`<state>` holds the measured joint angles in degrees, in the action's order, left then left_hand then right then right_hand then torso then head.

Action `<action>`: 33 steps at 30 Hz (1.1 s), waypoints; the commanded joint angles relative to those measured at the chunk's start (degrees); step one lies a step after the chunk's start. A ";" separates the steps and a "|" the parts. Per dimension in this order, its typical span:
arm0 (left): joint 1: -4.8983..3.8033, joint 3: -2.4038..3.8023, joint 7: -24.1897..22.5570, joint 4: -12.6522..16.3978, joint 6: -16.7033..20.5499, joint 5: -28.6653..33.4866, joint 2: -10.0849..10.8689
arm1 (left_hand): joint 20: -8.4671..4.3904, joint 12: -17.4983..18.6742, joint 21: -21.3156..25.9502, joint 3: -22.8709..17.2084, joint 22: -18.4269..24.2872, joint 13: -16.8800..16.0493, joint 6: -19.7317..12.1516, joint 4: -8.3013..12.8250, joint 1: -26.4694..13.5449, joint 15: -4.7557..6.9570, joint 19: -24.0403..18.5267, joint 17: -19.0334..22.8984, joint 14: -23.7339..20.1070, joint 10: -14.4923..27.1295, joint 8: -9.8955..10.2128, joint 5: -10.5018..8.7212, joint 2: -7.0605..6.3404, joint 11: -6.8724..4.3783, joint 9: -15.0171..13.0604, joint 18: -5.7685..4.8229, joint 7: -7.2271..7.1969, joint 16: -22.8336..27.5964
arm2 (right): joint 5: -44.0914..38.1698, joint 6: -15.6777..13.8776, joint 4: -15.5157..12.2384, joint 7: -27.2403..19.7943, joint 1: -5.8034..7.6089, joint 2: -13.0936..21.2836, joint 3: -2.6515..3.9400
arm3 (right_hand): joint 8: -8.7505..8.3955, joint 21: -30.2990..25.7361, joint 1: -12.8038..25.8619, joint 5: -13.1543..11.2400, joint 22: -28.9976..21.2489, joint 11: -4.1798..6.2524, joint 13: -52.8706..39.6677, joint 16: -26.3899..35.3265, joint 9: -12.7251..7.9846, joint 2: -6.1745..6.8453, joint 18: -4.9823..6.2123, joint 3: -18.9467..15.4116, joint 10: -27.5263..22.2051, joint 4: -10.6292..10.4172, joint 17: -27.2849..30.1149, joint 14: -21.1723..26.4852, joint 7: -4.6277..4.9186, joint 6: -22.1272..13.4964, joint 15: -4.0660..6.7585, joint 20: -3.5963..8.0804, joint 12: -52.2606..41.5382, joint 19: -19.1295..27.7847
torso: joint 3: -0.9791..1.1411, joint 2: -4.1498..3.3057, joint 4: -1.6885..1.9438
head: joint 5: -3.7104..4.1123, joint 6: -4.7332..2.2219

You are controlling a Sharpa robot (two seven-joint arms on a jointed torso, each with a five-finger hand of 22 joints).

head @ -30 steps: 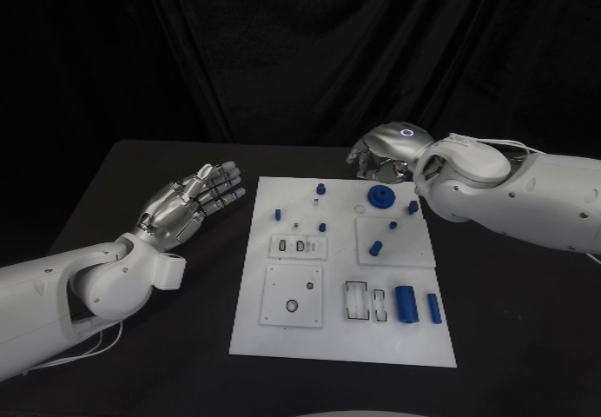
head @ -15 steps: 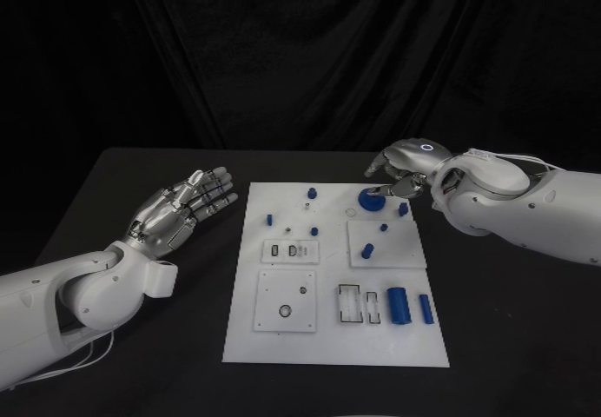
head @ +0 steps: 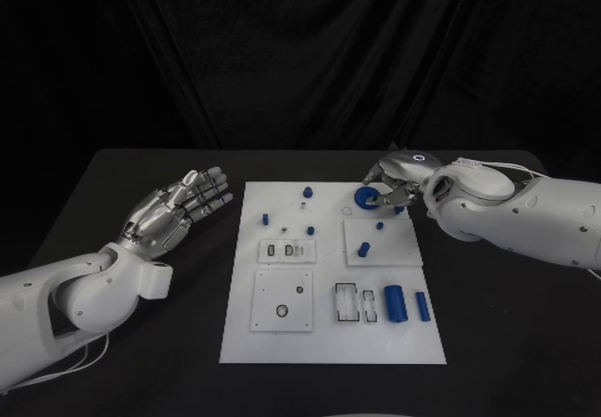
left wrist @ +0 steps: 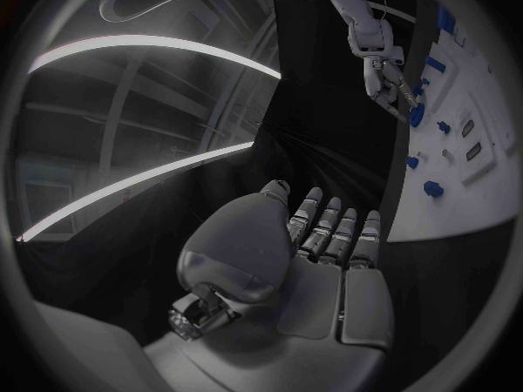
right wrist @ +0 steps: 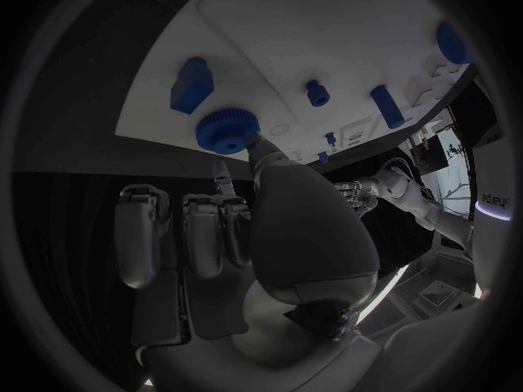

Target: Assemble the parts on the task board

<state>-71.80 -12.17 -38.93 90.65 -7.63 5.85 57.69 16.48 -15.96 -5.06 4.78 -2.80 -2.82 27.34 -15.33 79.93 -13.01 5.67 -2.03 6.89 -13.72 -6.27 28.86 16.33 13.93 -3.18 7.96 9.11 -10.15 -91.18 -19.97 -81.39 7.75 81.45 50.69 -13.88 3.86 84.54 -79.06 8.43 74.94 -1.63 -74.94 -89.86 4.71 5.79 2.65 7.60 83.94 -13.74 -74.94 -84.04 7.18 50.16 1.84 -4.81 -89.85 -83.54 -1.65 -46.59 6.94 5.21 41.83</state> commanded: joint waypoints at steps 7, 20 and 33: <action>0.05 0.04 -11.13 0.13 -1.00 0.27 0.02 | 0.22 -0.18 -0.20 -0.47 -0.03 -0.05 0.24 0.10 0.57 -0.43 0.26 -0.05 -0.03 0.00 -0.19 0.36 0.14 0.20 -0.03 -0.70 0.86 -0.22 | 0.04 2.38 0.60 2.04 -0.49 -0.24 0.03 | -0.06 -0.04 -1.24 2.17 7.56 -0.65 -15.06 -0.14 -0.38 -0.51 -0.27 0.29 6.06 1.20 -15.06 -5.96 0.19 -0.61 -0.72 -0.37 -0.15 0.28 | -0.23 0.00 0.16 | 0.13 0.11; 0.07 0.04 -10.69 -0.38 -1.25 0.27 -0.27 | 0.22 -0.17 -0.20 -0.68 -0.03 -0.04 0.21 0.14 0.63 -0.47 0.26 -0.05 -0.03 0.05 -0.18 0.42 0.15 0.24 -0.03 -0.74 0.92 -0.26 | 0.04 3.82 1.05 2.75 -0.88 -0.30 0.02 | 1.61 -1.00 -2.33 6.59 6.73 -1.55 -15.06 -0.14 0.35 -0.90 0.08 1.03 6.06 2.83 -15.06 -5.96 0.77 3.07 -1.45 -1.02 -0.15 1.37 | -0.19 0.09 -0.01 | -0.08 0.49; 0.15 0.04 -10.21 -0.82 -1.60 0.28 -0.50 | 0.24 -0.11 -0.20 -0.96 -0.02 -0.01 0.02 0.15 0.69 -0.53 0.25 -0.04 -0.08 0.17 -0.11 0.44 0.17 0.26 0.01 -0.80 1.06 -0.25 | 0.04 2.76 0.84 1.98 -0.98 -0.34 0.03 | 8.17 -1.79 -4.66 11.83 6.28 -0.62 -15.06 -0.14 5.58 -1.37 0.35 2.76 6.06 6.27 -15.06 -5.96 -1.00 10.96 -0.83 -0.69 -0.15 2.03 | -0.15 0.04 -0.02 | -0.13 0.22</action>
<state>-71.74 -12.17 -38.93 89.76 -8.23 5.91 57.23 16.48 -15.96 -5.06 4.31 -2.79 -2.80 27.33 -15.17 80.14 -13.22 5.67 -2.01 6.67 -13.72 -6.27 29.08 16.54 13.93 -3.17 7.96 9.11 -10.15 -90.78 -18.05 -80.61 8.72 80.97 50.28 -13.47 7.32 82.91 -83.07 20.06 74.92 -2.61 -74.91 -89.86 5.31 4.89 2.67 9.34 83.96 -8.65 -74.93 -84.02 9.65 56.75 0.63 -5.80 -89.85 -81.45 -1.79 -46.55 6.95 5.18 42.17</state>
